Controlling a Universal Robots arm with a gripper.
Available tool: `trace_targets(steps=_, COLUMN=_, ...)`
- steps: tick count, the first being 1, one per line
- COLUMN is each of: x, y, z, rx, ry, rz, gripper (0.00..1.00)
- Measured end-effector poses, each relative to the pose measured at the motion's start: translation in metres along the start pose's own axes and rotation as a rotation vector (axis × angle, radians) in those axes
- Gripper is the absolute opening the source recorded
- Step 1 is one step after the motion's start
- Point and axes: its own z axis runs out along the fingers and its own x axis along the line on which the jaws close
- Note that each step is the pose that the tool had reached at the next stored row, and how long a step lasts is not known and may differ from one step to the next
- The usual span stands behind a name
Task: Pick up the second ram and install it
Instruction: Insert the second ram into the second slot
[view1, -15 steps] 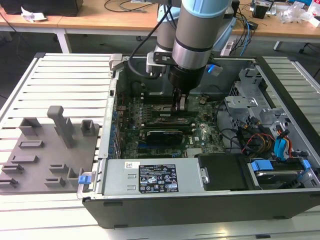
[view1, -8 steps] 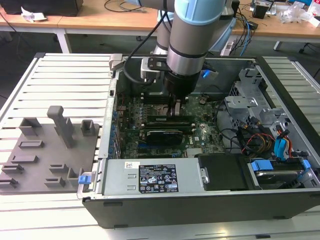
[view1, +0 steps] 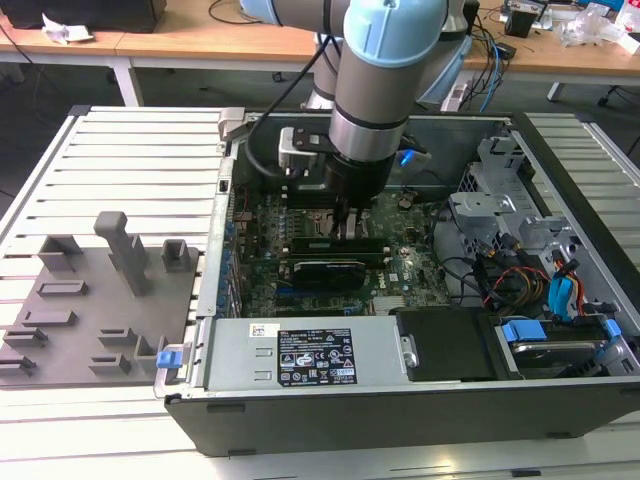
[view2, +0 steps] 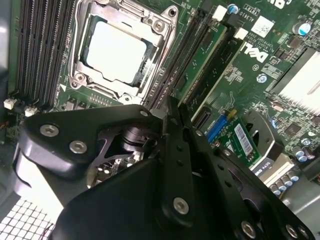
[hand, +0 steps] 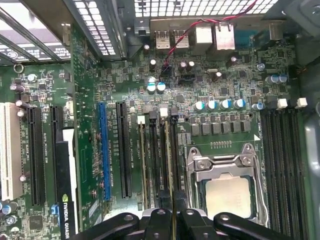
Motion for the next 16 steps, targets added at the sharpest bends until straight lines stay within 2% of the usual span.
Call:
trace_targets(steps=4, x=0.0003, y=0.0005, z=0.0035, rx=-0.0001, ry=0.0004, rz=0.0, gripper=0.13)
trace_targets(steps=16, x=0.0002, y=-0.0011, z=0.0037, rx=-0.0008, ry=0.0009, rz=-0.015, gripper=0.13)
